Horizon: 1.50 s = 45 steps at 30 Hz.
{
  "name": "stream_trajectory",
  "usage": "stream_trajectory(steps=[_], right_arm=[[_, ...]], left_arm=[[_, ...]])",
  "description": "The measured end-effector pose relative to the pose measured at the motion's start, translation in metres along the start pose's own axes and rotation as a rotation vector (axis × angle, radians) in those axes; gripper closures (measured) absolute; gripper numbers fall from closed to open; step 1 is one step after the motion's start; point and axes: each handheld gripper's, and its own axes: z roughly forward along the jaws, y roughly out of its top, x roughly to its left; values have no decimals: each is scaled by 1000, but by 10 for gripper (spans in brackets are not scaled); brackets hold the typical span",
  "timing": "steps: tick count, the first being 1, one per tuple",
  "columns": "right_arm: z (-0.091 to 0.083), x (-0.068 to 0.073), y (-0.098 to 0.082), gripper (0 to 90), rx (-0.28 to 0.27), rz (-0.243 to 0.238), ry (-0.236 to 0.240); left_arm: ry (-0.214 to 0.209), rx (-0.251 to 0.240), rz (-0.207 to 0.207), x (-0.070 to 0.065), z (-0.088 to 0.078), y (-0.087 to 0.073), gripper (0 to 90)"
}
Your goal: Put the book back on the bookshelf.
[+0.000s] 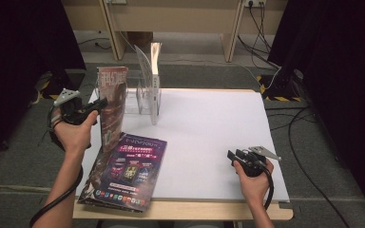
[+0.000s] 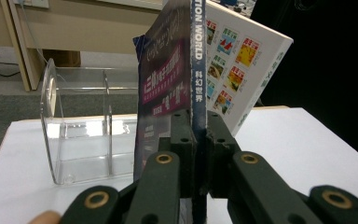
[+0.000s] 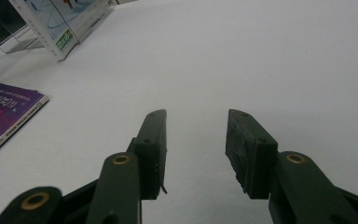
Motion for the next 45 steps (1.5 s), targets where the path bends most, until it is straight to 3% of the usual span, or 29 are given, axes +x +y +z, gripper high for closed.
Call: stream_trajectory(steps=[19,33,45], right_arm=[[-1,-4,-1,587,1,4,-3],[-1,-5,-1,587,-3,9,1],[0,-5,-1,587,1,2,1]], left_arm=[[-21,-20,-6,-4,22,21,844],[8,-39,-11,0,33,30,844],[43,-37,-19,6,52,37,844]])
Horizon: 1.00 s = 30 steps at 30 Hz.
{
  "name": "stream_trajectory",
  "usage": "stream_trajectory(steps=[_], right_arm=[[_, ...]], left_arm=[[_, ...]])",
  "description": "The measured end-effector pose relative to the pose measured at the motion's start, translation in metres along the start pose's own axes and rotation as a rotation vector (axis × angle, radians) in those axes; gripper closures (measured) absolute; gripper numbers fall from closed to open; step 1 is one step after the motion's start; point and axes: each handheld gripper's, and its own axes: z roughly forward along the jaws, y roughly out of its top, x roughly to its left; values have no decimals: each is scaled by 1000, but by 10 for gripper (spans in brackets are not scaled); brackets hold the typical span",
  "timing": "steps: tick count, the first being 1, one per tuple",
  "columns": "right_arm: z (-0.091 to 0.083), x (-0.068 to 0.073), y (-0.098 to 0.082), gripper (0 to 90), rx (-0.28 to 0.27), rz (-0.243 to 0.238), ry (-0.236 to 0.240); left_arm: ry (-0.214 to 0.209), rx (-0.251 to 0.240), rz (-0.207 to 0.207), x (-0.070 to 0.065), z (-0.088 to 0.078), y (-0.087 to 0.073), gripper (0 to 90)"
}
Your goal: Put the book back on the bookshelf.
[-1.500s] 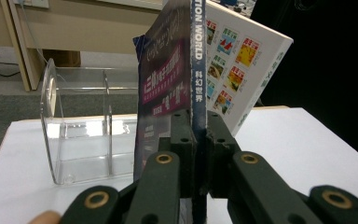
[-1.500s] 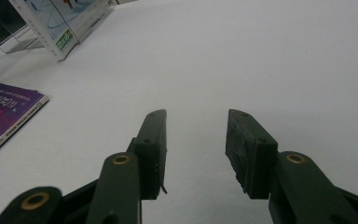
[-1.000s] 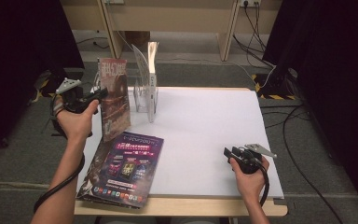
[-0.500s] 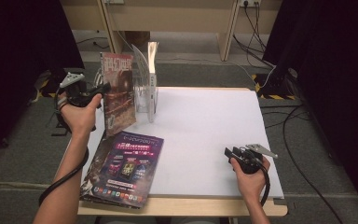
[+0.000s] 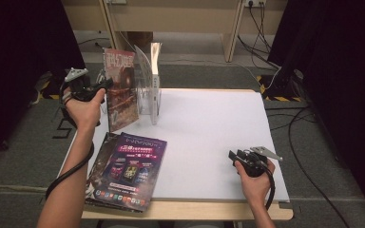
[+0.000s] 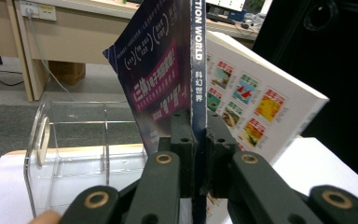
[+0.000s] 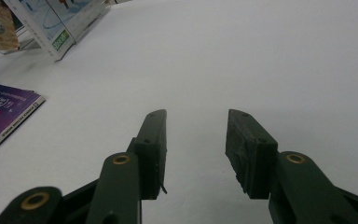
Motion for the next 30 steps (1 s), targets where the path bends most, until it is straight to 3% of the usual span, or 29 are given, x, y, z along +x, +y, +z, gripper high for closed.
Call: stream_trajectory(steps=[6,15,21,30], right_arm=[[0,0,0,587,4,3,-1],[0,-1,-1,587,3,-6,-4],[0,1,0,587,-1,-6,0],[1,1,-1,587,5,-7,-2]], left_arm=[[27,10,0,6,8,-1,845],[33,5,2,9,16,5,844],[51,6,0,13,30,8,844],[76,-24,5,18,47,10,844]])
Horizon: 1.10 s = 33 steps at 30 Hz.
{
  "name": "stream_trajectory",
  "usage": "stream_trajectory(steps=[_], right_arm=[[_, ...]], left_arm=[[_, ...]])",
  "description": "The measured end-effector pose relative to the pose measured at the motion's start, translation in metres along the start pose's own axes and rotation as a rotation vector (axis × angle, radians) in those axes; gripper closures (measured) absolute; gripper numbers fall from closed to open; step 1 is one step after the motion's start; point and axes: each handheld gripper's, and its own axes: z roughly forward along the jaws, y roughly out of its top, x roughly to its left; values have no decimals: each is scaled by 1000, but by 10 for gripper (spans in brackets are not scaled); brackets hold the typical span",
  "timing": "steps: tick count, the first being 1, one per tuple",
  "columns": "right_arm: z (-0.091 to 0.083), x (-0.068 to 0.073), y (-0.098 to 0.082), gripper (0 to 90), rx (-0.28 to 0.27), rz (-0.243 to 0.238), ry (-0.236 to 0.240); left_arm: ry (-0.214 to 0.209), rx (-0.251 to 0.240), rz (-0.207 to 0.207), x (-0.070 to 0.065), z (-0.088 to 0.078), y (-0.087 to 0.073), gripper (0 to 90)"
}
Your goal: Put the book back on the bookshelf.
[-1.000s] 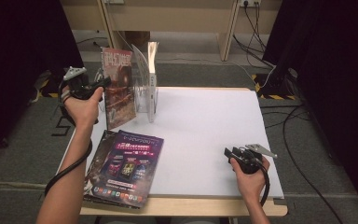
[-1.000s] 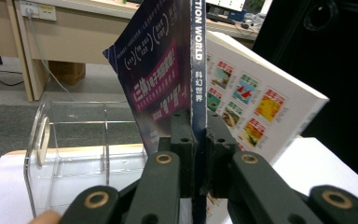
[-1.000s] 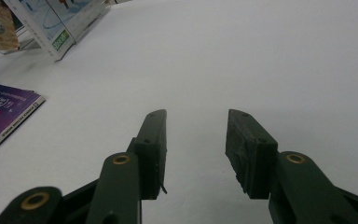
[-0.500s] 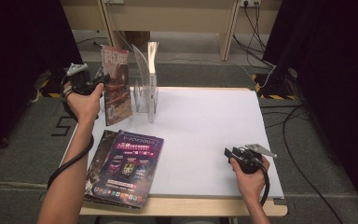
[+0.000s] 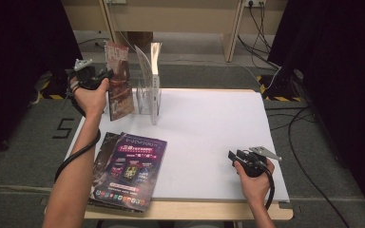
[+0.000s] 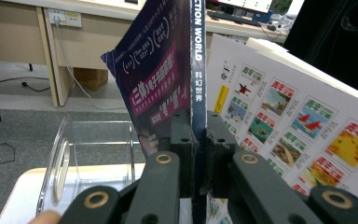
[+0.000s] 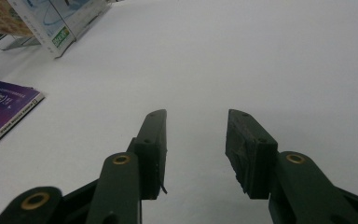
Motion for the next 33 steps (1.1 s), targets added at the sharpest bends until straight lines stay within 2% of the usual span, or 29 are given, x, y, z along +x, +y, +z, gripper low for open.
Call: stream_trajectory(steps=[4,9,11,14,16,26,27,33], right_arm=[[0,0,-1,587,5,-7,0],[1,0,-1,588,3,-14,-3],[1,0,-1,588,2,-15,-3],[1,0,-1,588,7,-18,-3],[1,0,-1,588,4,-16,-5],[1,3,-1,587,9,-19,-1],[1,4,-1,587,9,-17,-1],[1,5,-1,586,11,-14,0]], left_arm=[[10,-23,5,2,8,-1,844],[35,-51,54,9,16,-14,843],[43,-60,63,11,12,-16,842],[56,-72,110,12,4,-23,840],[61,-66,123,15,-3,-27,836],[52,8,154,31,-47,-55,815],[49,11,147,32,-50,-59,812],[44,23,157,39,-65,-80,790]])
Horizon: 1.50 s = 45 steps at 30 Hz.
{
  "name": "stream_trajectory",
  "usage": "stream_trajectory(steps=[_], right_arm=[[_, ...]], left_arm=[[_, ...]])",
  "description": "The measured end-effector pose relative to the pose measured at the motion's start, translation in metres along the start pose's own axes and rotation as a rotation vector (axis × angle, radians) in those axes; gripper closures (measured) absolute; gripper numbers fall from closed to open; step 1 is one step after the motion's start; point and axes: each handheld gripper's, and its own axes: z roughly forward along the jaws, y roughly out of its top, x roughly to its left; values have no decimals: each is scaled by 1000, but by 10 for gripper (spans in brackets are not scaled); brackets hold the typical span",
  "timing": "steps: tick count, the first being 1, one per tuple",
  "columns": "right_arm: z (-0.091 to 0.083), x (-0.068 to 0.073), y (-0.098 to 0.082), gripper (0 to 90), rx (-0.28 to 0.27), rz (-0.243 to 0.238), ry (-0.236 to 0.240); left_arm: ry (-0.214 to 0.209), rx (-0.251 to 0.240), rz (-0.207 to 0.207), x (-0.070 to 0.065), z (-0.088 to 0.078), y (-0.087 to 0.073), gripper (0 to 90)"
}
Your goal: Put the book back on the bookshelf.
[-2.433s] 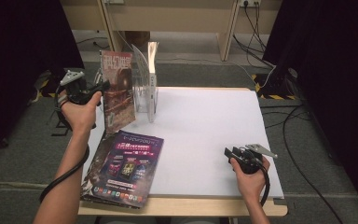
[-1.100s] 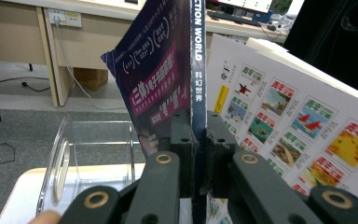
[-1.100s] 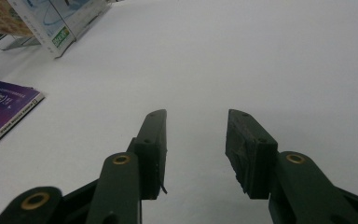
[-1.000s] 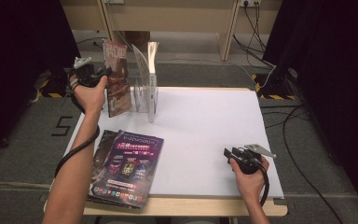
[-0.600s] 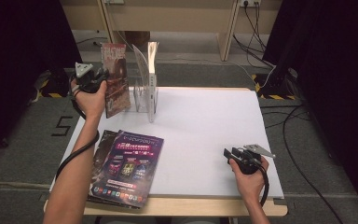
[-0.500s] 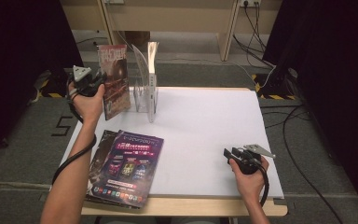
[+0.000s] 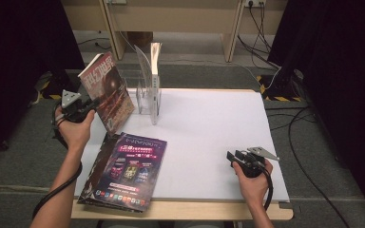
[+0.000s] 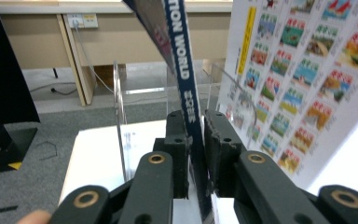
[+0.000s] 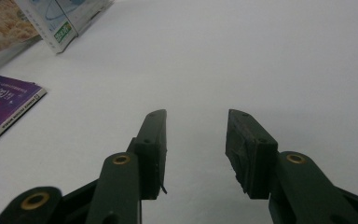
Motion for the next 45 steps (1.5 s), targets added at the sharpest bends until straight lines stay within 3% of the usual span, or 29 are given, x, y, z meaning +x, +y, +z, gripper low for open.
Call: stream_trajectory(steps=[6,12,18,25,33,35,45], right_arm=[[0,-1,0,583,6,0,0],[0,-1,0,580,11,-2,-2],[0,-3,0,577,12,2,-1],[1,-2,-1,576,24,0,1],[2,-5,-2,574,35,8,2],[3,-5,-2,575,39,16,4],[3,-4,-2,574,50,26,9]], left_arm=[[-4,-4,1,0,-6,-14,778],[-18,-37,7,0,-6,-14,762],[-40,-96,-78,5,-6,1,704],[-44,-113,-93,5,-3,21,696],[-19,-103,-136,20,10,44,679],[-41,-104,-154,20,10,47,706],[-100,-70,-142,9,14,47,813]])
